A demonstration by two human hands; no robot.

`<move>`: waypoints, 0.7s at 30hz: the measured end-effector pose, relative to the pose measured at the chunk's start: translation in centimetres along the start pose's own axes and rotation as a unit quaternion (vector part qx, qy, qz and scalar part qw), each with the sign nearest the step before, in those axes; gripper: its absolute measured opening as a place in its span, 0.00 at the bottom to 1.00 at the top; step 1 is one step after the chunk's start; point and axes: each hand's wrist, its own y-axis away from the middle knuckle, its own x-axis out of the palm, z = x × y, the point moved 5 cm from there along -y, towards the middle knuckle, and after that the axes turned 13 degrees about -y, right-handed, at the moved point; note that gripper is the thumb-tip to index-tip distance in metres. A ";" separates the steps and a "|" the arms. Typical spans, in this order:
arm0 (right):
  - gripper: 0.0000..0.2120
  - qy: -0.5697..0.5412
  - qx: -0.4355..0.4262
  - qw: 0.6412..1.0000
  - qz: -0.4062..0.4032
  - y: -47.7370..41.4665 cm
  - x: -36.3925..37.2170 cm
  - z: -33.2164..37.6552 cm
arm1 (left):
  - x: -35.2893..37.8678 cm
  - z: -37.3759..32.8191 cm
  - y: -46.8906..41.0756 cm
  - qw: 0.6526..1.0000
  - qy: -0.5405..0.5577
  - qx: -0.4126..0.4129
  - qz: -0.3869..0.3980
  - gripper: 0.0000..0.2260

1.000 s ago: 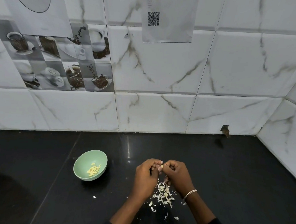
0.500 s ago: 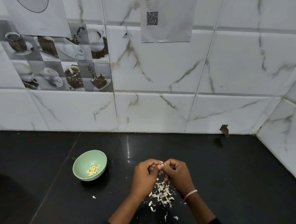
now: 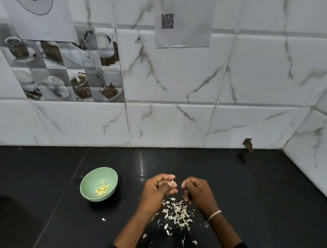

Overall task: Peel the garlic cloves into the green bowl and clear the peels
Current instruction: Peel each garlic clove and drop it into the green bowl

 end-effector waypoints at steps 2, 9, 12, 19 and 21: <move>0.14 0.006 0.030 1.000 -0.006 -0.3 -0.5 -0.8 | -0.1 0.4 -0.1 0.999 0.038 -0.015 0.002 0.08; 0.05 0.156 0.021 0.987 -0.001 -0.9 -1.3 -2.7 | -0.1 1.5 -0.2 0.991 0.121 -0.057 0.009 0.08; 0.02 0.120 0.020 0.993 -0.004 -0.6 -0.8 -2.2 | 0.0 1.6 -0.1 0.991 0.119 -0.062 0.003 0.08; 0.01 0.144 -0.100 0.984 0.024 0.5 0.5 1.0 | -0.6 1.9 0.0 0.997 0.040 -0.050 -0.053 0.05; 0.02 0.170 -0.125 0.977 0.034 0.7 1.0 1.1 | -0.4 1.9 0.0 0.996 0.039 -0.049 -0.061 0.05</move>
